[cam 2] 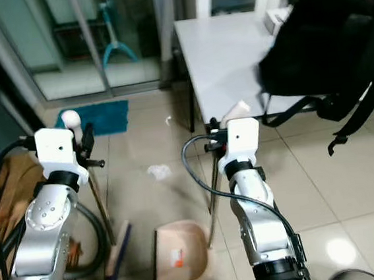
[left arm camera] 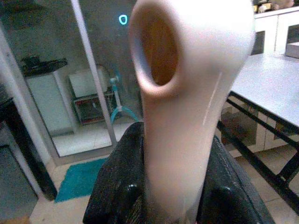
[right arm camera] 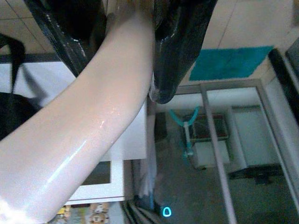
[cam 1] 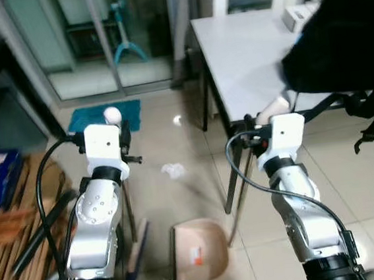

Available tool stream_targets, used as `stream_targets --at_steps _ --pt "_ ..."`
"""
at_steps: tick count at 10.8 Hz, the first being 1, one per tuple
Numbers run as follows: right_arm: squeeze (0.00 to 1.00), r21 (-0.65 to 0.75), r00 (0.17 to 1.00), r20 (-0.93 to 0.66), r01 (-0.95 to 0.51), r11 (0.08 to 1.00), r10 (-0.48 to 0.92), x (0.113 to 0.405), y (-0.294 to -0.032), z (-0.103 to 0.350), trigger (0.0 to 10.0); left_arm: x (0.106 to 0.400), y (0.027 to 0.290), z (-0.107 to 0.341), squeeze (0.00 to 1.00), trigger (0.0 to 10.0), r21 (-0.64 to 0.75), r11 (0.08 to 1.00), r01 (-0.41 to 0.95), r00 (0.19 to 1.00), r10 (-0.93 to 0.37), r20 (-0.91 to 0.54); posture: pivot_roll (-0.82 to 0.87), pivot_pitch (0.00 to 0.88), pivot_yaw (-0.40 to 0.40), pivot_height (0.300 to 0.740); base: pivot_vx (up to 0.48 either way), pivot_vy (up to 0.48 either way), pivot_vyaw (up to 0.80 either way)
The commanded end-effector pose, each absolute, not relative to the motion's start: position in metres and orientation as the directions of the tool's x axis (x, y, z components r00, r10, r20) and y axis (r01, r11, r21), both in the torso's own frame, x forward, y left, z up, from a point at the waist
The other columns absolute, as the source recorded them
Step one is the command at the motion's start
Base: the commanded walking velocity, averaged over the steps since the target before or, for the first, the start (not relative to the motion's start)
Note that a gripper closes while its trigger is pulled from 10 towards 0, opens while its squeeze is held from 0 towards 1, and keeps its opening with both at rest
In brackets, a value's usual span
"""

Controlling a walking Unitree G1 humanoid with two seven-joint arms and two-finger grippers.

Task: Sweep floor

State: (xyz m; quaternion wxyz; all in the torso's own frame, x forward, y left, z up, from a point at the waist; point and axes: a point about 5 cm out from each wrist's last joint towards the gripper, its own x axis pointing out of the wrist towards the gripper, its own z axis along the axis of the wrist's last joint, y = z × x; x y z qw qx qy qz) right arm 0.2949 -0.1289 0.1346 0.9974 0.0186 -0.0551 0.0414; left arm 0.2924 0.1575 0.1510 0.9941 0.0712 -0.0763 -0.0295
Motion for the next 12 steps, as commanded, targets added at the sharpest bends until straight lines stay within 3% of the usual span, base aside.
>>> stream_targets --at_steps 1,5,8,12 --pt "0.0 0.013 0.986 0.159 -0.06 0.998 0.057 0.2967 -0.1354 0.1438 10.0 0.2933 0.1504 0.1601 0.0 10.0 0.139 0.987 0.074 0.977 -0.1 0.189 0.0 0.021 0.039 0.74 0.458 0.0 0.0" --pt "0.0 -0.01 0.983 0.157 -0.092 0.996 0.092 0.2967 -0.1317 0.1439 10.0 0.2937 0.1489 0.1602 0.0 10.0 0.141 0.987 0.08 0.975 -0.106 0.193 0.0 0.005 0.034 0.74 0.453 0.0 0.0" --pt "0.0 -0.006 0.983 0.159 -0.093 0.996 0.093 0.2982 -0.1284 0.1439 10.0 0.2937 0.1513 0.1605 0.0 10.0 0.148 0.986 0.076 0.975 -0.104 0.195 0.0 0.003 0.032 0.74 0.454 0.0 0.8" --pt "0.0 0.014 0.984 0.163 -0.072 0.997 0.069 0.2974 -0.1338 0.1439 10.0 0.2946 0.1497 0.1592 0.0 10.0 0.152 0.985 0.083 0.975 -0.112 0.191 0.0 0.015 0.035 0.74 0.453 0.0 0.0"
